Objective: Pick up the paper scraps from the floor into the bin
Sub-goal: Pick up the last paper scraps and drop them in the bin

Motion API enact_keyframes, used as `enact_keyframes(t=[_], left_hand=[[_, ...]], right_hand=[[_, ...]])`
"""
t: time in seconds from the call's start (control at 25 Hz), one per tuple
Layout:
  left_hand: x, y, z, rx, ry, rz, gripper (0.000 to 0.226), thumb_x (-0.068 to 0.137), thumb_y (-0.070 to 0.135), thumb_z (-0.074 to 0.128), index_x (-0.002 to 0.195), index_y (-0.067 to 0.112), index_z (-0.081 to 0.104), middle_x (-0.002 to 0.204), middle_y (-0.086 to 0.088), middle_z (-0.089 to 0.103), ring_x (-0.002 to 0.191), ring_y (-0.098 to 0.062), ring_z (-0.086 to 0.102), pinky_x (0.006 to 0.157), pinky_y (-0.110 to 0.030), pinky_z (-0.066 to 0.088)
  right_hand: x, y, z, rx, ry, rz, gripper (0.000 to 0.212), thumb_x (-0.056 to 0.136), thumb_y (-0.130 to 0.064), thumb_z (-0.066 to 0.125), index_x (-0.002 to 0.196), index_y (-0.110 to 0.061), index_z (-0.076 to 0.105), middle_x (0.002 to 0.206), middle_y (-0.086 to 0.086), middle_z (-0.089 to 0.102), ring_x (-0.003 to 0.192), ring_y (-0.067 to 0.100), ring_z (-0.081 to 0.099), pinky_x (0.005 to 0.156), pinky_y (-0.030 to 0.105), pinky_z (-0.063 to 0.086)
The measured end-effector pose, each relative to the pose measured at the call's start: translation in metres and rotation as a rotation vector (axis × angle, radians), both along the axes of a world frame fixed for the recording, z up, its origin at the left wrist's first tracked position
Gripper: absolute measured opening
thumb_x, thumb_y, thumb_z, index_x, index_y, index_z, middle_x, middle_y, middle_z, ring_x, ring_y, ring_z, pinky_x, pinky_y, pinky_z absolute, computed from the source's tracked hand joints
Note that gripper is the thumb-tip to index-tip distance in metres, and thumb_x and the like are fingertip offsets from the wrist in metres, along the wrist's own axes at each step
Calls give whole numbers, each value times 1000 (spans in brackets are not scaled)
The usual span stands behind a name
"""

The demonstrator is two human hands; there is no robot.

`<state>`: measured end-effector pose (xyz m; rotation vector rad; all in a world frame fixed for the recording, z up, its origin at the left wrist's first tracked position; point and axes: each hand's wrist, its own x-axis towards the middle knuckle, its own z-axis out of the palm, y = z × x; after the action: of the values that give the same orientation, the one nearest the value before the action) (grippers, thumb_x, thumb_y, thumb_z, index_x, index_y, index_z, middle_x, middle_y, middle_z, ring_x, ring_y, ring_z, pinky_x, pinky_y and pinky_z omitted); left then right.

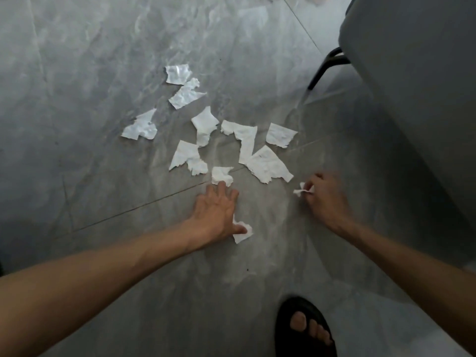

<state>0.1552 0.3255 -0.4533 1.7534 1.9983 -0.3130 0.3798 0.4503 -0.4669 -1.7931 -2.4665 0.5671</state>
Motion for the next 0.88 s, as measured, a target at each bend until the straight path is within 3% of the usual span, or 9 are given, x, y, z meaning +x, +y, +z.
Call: enact_keyframes(t=[0.12,0.24,0.36,0.52,0.64,0.72,0.88], left_hand=[[5,-5,-8,8,-64,32,67,73,51,71,119,16,38,128,-13,39,110,-33,48,80,-42,45],[-1,-17,-17,63,-259,32,31,79,31,67,96,17,46,107,-10,56,97,-31,56,74,-37,43],[-7,-23,-21,71,-365,32,11,83,23,61,85,14,56,95,-11,62,89,-31,59,71,-35,45],[-19,-19,-17,108,-431,143,8,81,23,68,81,16,65,86,-6,65,81,-23,61,65,-27,39],[-36,-1,-5,312,-454,203,9,76,19,75,76,17,66,78,3,58,70,-14,56,60,-21,33],[-47,18,-1,407,-442,203,12,74,17,77,77,17,65,85,5,54,70,-11,50,61,-18,33],[-49,46,-20,278,-344,154,15,75,9,74,79,13,60,102,-7,55,82,-24,57,69,-28,41]], right_hand=[[16,2,-5,-102,-8,52,7,78,-13,70,80,-7,66,102,16,61,97,34,56,74,34,43],[6,-3,-8,-152,94,109,9,73,2,65,76,-6,67,87,19,67,84,34,61,63,26,30],[-12,-5,-5,-160,181,139,10,74,-6,69,81,-12,66,81,12,69,78,29,62,60,23,29],[-53,20,-1,-191,230,104,32,77,-10,63,109,-17,59,99,8,68,89,26,63,67,21,33],[-71,34,-6,-198,171,94,32,76,-6,61,106,-12,57,105,15,66,96,31,61,68,24,33],[-73,32,-10,-175,157,64,25,76,-6,62,101,-9,61,105,16,66,96,32,61,69,27,36],[-60,25,-16,-144,186,43,8,75,-9,61,83,-8,65,88,14,69,80,32,61,63,34,42]])
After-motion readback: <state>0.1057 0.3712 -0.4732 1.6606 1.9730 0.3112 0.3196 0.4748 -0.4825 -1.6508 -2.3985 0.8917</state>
